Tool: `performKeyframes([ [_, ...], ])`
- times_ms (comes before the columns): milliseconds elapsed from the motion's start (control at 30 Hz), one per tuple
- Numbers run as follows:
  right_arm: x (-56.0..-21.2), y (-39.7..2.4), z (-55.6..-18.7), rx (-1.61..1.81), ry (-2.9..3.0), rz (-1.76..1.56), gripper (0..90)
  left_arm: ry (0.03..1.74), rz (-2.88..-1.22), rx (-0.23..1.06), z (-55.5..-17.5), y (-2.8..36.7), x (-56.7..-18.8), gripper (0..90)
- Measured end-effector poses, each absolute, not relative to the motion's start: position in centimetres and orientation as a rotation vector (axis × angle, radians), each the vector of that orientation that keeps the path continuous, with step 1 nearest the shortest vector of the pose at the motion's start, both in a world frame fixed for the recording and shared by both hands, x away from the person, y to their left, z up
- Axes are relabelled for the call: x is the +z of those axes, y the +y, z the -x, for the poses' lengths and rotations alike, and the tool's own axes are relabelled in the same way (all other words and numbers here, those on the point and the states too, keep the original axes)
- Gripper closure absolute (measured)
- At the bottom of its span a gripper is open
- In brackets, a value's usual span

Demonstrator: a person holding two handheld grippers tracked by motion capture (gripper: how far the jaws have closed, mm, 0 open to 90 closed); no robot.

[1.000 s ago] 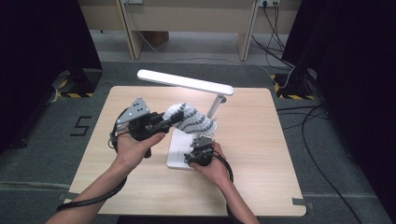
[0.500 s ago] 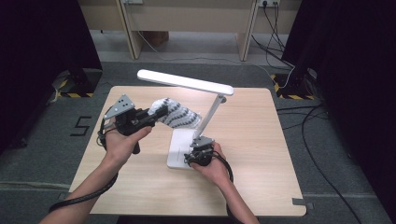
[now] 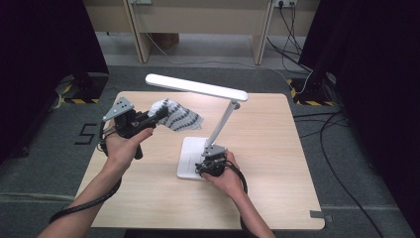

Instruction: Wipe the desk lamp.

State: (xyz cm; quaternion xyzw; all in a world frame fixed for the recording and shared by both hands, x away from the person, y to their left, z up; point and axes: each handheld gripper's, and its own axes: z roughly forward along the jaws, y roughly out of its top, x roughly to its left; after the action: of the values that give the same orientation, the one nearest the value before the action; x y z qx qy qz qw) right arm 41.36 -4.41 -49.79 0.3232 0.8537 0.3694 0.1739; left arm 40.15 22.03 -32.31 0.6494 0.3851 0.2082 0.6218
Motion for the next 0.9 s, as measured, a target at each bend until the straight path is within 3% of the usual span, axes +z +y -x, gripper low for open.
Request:
performKeyframes([
  [900,-49.8,-4.4,-41.3,1.049,2.419,-0.911,40.9,0.941,-1.442,0.607,-42.0,23.0,-31.0,79.8],
])
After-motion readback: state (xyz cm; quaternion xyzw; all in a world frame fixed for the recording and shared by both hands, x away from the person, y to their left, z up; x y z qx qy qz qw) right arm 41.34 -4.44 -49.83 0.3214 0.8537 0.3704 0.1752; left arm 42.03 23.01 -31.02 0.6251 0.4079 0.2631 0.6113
